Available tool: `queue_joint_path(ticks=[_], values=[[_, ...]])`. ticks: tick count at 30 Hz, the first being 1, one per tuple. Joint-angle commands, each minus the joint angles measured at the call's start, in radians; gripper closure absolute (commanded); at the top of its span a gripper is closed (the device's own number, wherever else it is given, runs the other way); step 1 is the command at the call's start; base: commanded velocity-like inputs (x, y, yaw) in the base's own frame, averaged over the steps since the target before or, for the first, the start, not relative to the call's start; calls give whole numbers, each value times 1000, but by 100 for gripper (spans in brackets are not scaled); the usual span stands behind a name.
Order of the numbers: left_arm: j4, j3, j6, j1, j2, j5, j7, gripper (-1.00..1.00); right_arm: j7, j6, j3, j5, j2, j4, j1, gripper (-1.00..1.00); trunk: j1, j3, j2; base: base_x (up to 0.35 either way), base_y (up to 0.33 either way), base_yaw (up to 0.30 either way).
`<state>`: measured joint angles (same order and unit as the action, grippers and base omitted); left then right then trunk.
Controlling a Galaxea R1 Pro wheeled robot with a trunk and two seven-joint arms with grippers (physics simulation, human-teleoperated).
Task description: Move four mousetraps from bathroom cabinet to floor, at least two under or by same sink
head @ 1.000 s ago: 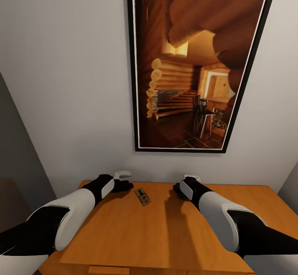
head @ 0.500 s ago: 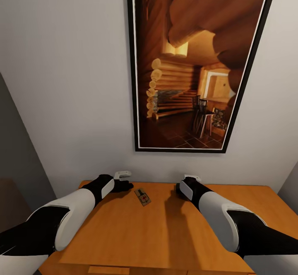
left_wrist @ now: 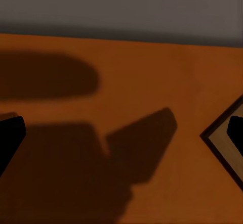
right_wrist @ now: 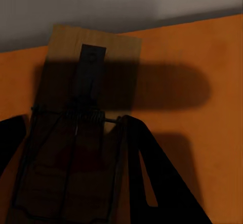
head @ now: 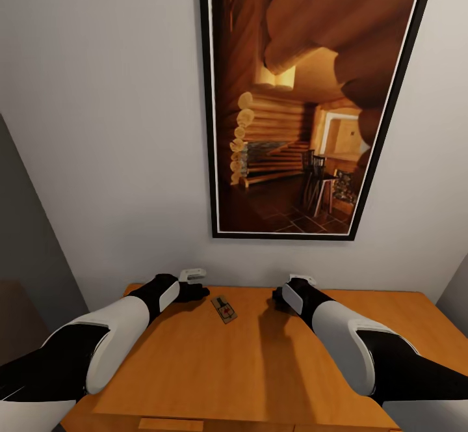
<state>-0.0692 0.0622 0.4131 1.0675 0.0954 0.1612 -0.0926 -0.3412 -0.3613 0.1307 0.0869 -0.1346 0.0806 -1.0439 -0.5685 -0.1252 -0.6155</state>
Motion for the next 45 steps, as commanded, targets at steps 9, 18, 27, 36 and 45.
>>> queue_joint_path(ticks=[9,18,27,36,45], values=[[-3,7,5,1,-1,9,2,-100,-6,-1,3,10,0,2,0,100,0,-2,-2,0,0,0],[-3,7,5,1,-2,9,2,-100,0,1,3,10,0,2,0,100,0,-2,-2,0,0,0],[-3,6,2,1,-2,9,2,-100,5,1,4,10,0,2,-1,100,0,-2,-2,0,0,0],[-3,7,2,1,-1,8,3,-100,7,1,3,10,0,2,-1,100,0,-2,-2,0,0,0],[-3,7,4,1,1,8,6,-100,7,1,3,10,0,2,0,100,3,1,5,0,0,0]])
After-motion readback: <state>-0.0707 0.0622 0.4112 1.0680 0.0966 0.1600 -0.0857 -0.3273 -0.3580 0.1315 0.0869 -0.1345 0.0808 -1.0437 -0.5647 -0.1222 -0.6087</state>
